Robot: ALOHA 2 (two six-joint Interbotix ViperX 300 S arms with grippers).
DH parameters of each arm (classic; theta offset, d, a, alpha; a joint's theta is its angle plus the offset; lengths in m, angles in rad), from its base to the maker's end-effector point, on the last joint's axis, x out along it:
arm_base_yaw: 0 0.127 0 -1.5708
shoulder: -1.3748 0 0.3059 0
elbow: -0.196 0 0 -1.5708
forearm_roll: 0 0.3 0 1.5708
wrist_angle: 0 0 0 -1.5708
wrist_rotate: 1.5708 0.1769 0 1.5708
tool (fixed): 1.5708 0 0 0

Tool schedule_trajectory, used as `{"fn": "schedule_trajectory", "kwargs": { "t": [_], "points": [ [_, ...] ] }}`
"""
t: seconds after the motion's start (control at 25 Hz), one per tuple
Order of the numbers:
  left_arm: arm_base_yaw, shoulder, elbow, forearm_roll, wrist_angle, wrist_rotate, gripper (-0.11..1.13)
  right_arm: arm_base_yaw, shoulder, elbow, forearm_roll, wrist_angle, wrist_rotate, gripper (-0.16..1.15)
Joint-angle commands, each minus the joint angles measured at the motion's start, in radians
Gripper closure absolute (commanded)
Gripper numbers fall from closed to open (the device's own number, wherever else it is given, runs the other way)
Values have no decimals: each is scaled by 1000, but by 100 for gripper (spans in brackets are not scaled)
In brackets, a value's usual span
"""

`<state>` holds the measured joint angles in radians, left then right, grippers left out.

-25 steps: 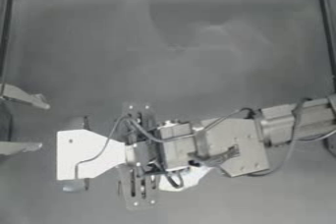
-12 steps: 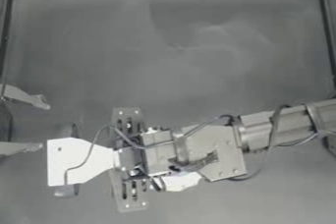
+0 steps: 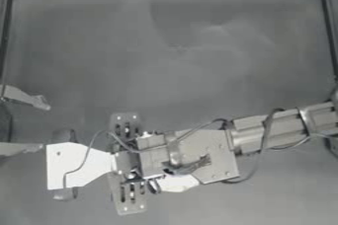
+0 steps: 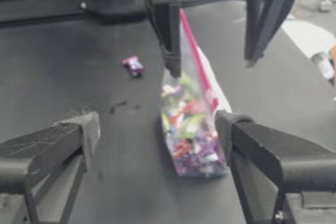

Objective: Put candy in bag

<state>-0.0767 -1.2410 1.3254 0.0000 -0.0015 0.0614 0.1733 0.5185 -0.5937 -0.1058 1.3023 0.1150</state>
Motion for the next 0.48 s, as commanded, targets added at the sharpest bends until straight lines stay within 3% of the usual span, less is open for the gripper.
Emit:
{"fn": "schedule_trajectory", "kwargs": {
  "t": [0.04, 0.48],
  "points": [
    [-2, 3, -12, -2, -3, -2, 2, 0, -17, -21, 2, -11, -3, -3],
    [-2, 3, -11, -5, -3, -2, 2, -9, 0, -17, 9, -14, -3, -3]
  ]
}}
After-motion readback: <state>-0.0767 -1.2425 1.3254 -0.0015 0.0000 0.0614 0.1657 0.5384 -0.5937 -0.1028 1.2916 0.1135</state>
